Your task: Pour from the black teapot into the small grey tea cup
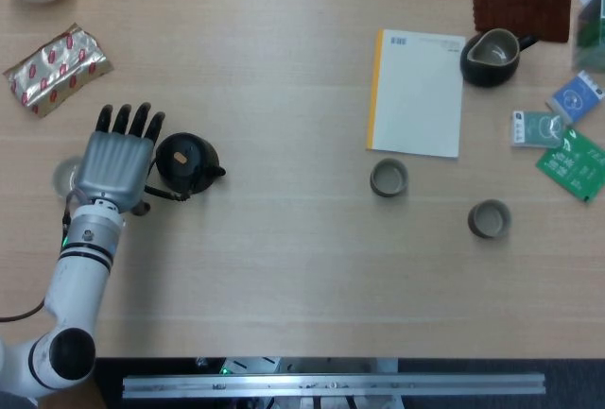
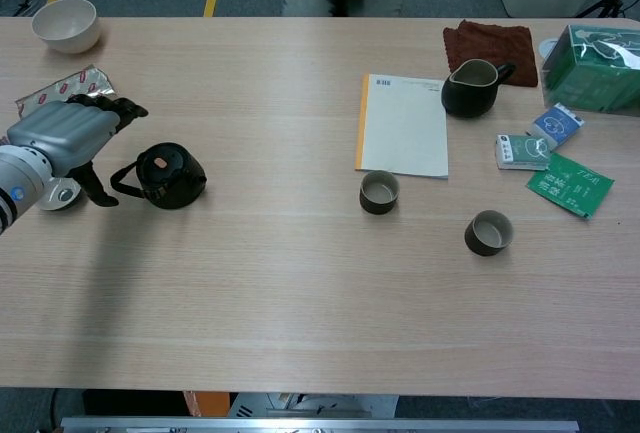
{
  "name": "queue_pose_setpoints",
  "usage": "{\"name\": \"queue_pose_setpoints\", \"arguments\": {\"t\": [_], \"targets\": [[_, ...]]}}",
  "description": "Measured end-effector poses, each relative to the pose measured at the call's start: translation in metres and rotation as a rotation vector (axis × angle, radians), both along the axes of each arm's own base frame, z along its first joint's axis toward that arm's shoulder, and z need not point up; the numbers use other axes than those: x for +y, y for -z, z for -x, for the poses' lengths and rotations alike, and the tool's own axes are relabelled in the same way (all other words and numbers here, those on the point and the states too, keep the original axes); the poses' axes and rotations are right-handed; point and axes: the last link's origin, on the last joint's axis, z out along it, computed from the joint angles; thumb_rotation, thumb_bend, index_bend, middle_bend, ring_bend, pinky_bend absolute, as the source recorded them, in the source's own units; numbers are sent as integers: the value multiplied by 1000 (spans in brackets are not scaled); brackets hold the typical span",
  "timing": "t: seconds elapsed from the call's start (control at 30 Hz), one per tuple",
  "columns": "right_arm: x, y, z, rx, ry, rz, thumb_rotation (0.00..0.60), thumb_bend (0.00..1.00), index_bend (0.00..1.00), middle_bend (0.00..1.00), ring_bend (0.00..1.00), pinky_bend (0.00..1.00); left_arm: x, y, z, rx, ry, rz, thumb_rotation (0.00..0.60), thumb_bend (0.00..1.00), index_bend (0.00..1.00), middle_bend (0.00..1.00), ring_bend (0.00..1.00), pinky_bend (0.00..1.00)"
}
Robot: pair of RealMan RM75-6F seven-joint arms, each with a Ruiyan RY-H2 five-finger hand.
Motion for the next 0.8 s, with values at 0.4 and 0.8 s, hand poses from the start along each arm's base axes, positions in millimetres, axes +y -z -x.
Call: {"name": "queue_pose_setpoints", "arguments": {"t": [0.4,0.8], "targets": [[-1,3,-1,-4,-7,-8,600,146,270,251,142,272,-18,-14,-2,-96,78,-27,600,94,54,64,22,0],[-1,4,0,-4,-8,-14,600,146,270,251,142,272,-37,-9,-2,-231,189,-32,600,94,312,290,158,0]]}}
